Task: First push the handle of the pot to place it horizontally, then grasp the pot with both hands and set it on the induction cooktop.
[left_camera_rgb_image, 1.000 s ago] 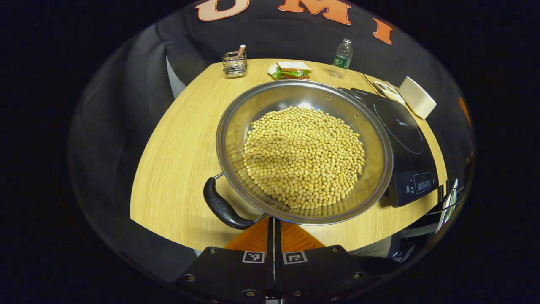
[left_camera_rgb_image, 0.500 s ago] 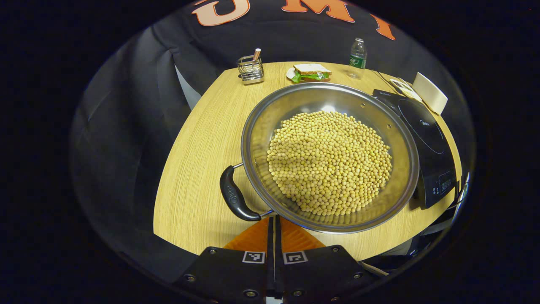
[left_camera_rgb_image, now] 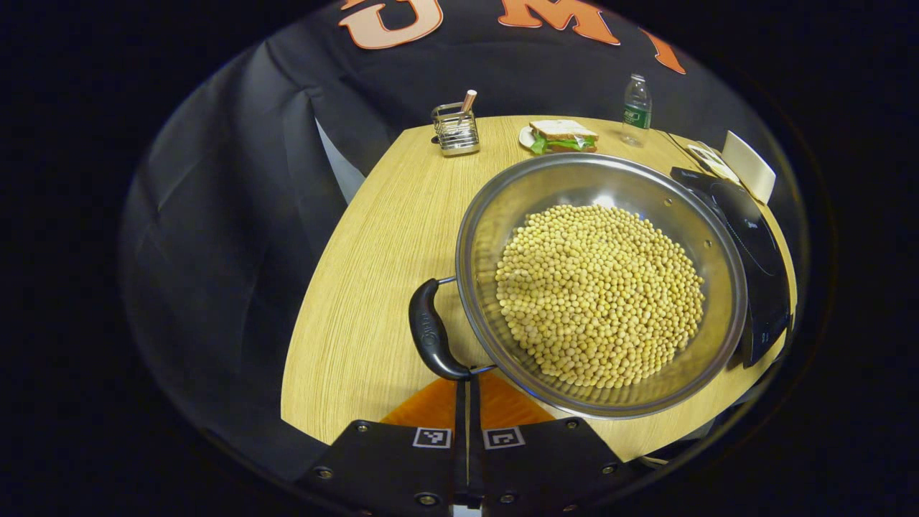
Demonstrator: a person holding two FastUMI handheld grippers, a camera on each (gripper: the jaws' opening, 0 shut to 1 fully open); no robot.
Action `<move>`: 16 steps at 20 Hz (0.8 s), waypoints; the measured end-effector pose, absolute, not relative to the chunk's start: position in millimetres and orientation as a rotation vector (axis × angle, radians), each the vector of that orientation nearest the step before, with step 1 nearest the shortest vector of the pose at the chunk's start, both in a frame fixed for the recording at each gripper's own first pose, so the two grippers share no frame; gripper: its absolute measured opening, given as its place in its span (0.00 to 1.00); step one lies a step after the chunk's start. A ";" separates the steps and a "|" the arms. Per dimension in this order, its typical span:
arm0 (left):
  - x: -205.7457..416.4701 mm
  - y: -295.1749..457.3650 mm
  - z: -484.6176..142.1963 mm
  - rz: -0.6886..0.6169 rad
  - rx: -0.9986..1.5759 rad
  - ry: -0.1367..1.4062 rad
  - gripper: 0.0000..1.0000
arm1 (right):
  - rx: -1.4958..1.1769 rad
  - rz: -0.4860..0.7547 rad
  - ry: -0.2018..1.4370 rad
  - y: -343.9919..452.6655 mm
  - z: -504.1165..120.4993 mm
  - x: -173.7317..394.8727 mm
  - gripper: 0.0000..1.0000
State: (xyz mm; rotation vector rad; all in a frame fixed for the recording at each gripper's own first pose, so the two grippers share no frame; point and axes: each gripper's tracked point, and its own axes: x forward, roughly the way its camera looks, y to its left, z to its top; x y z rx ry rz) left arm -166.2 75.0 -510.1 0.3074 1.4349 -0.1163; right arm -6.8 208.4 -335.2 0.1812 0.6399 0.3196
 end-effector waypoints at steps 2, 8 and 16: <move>-157.4 78.7 -514.1 -0.119 0.315 1.413 0.01 | 0.190 0.341 0.685 224.5 -344.8 -9.3 0.95; -128.2 92.0 -526.4 -0.112 0.345 1.326 0.03 | 0.215 0.379 0.824 268.0 -375.6 -15.0 0.96; -94.2 98.4 -541.8 -0.102 0.348 1.227 0.03 | 0.242 0.393 0.937 312.1 -404.9 -18.7 0.95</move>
